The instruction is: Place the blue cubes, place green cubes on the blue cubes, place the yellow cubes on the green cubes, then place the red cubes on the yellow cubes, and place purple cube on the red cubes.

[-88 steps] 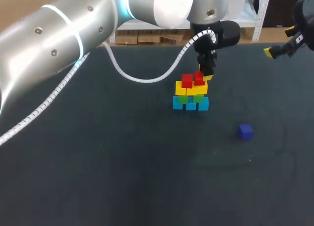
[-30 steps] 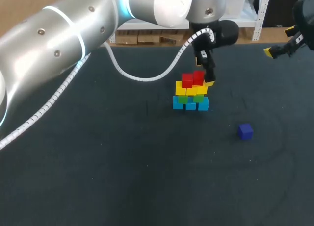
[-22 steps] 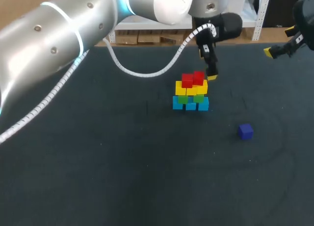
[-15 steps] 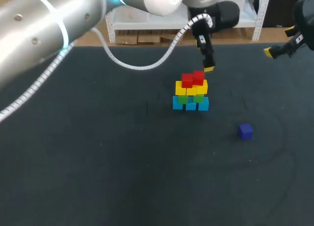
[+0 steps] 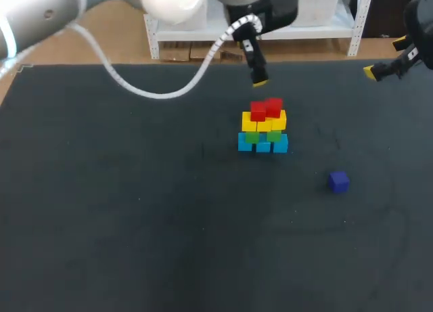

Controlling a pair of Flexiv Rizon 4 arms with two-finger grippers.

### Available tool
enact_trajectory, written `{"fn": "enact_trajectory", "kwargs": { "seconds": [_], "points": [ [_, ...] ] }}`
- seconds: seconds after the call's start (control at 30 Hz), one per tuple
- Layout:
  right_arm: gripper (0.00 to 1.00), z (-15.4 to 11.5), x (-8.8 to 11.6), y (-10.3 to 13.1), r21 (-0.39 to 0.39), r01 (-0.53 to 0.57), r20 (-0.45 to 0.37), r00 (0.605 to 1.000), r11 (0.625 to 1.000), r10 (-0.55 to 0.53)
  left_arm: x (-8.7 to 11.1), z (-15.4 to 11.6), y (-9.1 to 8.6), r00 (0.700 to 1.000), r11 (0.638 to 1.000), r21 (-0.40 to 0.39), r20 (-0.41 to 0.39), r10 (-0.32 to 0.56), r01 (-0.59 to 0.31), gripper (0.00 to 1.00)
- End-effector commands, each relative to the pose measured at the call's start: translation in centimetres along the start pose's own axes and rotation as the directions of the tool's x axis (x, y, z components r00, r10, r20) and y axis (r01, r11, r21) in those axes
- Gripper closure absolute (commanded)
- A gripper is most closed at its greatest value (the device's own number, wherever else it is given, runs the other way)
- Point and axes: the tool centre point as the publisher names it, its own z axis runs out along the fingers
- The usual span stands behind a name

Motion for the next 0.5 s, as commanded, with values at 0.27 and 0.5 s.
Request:
{"fn": "enact_trajectory", "kwargs": {
  "seconds": [0.27, 0.5],
  "points": [
    [0.00, -0.2, 0.0, 0.4, 0.053, -0.002, -0.003, 1.000, 0.999, 0.002, 5.9, -1.7, 0.2, 0.993, 0.981, -0.174, 0.094, -0.070, 0.086, 0.00],
    [0.00, -0.2, 0.0, 0.4, 0.053, -0.002, -0.003, 1.000, 0.999, 0.002, 7.9, -2.3, 0.3, 0.987, 0.969, -0.211, 0.115, -0.108, 0.131, 0.00]
  ]
}}
